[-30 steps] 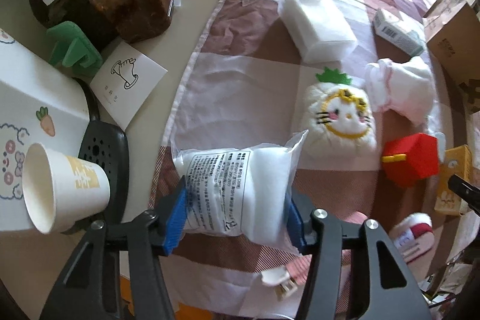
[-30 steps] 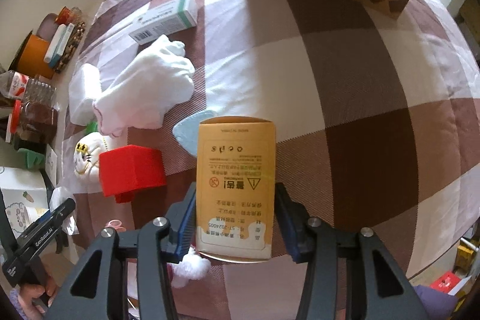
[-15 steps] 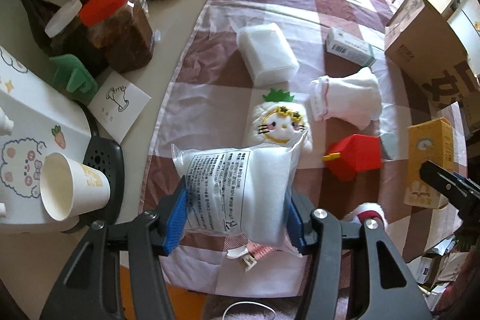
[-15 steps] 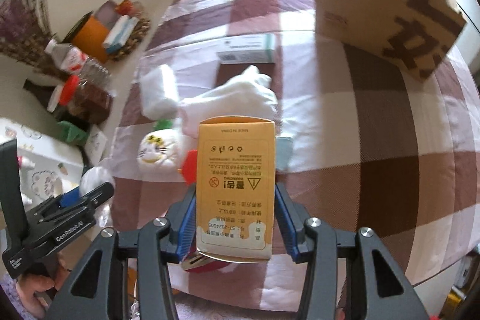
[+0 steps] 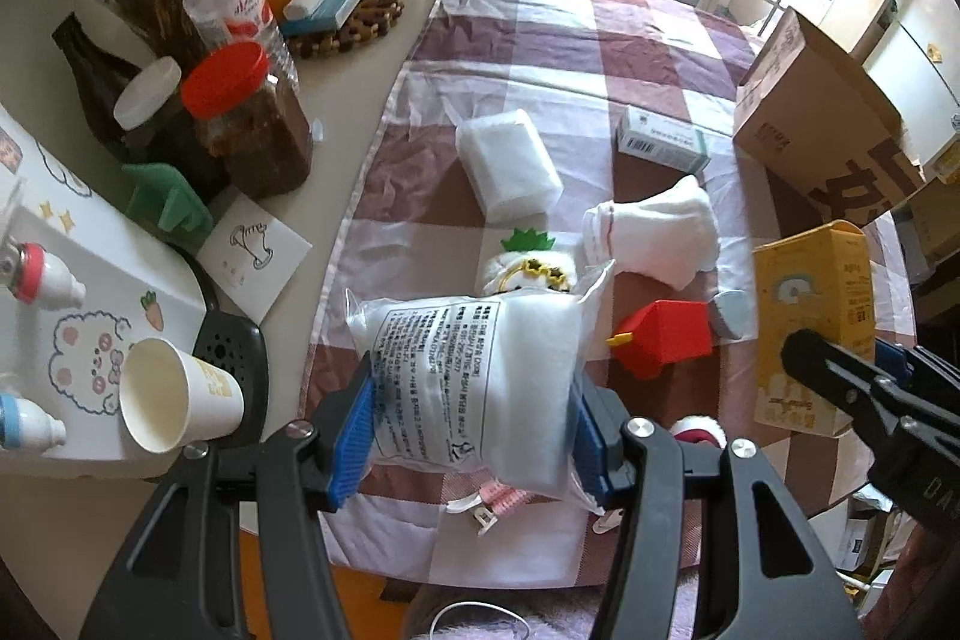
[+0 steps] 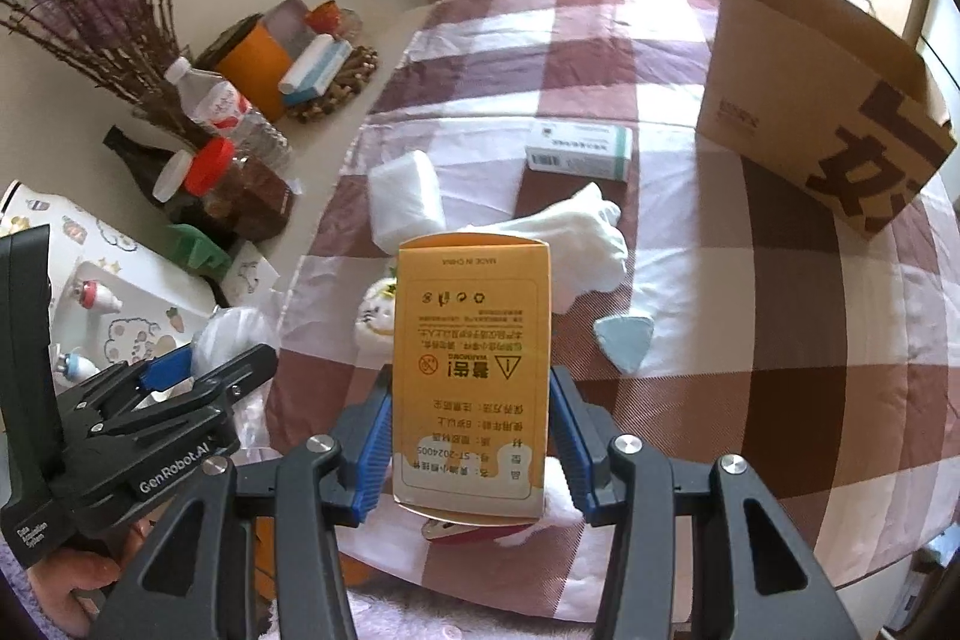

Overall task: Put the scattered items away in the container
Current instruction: 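Lift the white bag with the left tool while the right tool lifts the yellow carton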

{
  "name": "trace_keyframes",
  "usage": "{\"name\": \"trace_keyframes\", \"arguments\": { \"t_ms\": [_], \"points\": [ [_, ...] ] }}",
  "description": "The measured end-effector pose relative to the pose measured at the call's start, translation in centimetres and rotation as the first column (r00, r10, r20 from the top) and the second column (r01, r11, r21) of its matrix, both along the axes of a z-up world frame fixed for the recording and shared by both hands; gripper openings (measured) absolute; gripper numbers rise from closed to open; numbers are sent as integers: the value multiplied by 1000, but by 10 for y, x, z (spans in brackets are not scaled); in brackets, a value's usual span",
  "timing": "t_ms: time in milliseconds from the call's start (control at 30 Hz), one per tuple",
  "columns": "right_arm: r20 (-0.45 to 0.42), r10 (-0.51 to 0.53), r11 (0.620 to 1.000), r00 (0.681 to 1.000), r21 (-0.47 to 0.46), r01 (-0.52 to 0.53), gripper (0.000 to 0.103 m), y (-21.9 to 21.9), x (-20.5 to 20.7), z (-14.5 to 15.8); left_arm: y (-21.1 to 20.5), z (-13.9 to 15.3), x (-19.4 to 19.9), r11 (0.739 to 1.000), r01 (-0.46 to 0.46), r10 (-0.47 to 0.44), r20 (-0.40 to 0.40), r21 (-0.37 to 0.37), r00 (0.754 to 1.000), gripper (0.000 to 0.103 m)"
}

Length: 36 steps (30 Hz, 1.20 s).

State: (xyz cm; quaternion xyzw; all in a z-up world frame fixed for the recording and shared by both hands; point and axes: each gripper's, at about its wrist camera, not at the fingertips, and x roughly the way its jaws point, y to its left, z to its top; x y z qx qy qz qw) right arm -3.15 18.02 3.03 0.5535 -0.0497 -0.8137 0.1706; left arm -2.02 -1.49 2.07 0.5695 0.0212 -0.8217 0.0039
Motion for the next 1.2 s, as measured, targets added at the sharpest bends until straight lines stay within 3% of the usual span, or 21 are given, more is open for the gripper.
{"name": "trace_keyframes", "arguments": {
  "t_ms": [600,1200],
  "points": [
    [-61,-5,1000,998,11,5,49,1,12,23,13,22,3,1000,30,-30,-52,5,998,57],
    [-79,-135,991,988,9,137,49,54,14,33,73,31,-12,987,161,-161,-70,-4,985,57]
  ]
}}
